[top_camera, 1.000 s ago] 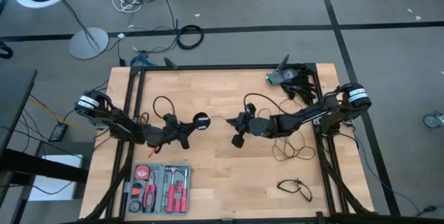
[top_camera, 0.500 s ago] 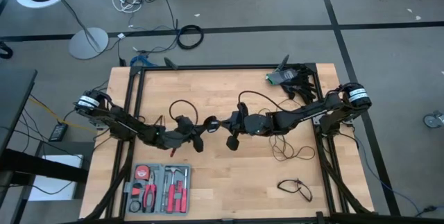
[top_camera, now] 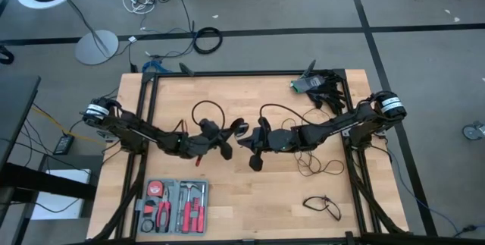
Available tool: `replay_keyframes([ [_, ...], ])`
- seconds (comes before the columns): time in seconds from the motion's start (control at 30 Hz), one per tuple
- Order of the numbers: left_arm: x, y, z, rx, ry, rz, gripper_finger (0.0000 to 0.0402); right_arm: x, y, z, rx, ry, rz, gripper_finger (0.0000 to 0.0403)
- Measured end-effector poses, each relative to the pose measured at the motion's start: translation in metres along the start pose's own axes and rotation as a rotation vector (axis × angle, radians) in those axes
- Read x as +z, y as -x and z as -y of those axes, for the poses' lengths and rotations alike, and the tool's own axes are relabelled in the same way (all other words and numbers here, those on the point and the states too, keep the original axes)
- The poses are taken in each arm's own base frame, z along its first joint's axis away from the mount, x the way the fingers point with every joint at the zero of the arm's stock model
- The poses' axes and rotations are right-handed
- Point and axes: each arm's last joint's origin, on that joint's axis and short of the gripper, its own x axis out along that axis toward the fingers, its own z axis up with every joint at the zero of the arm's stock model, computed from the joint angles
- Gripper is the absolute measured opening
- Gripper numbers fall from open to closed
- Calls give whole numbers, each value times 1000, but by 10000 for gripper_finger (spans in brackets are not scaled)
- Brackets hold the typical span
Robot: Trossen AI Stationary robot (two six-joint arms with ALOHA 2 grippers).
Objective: Coil cords
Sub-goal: Coil the black wire onto the spool
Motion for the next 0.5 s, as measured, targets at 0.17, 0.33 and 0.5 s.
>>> replay_keyframes([
  [0.17, 13, -3, 11, -25, -14, 29, 0, -6, 0, 2, -17, -15, -61, 0],
  [0.33, 18, -4, 16, -37, -15, 43, 0, -14, 1, 4, -47, -34, -133, 0],
  [0.5, 19, -4, 17, -48, 1, 58, 0, -23, 3, 7, -81, -53, -218, 1],
])
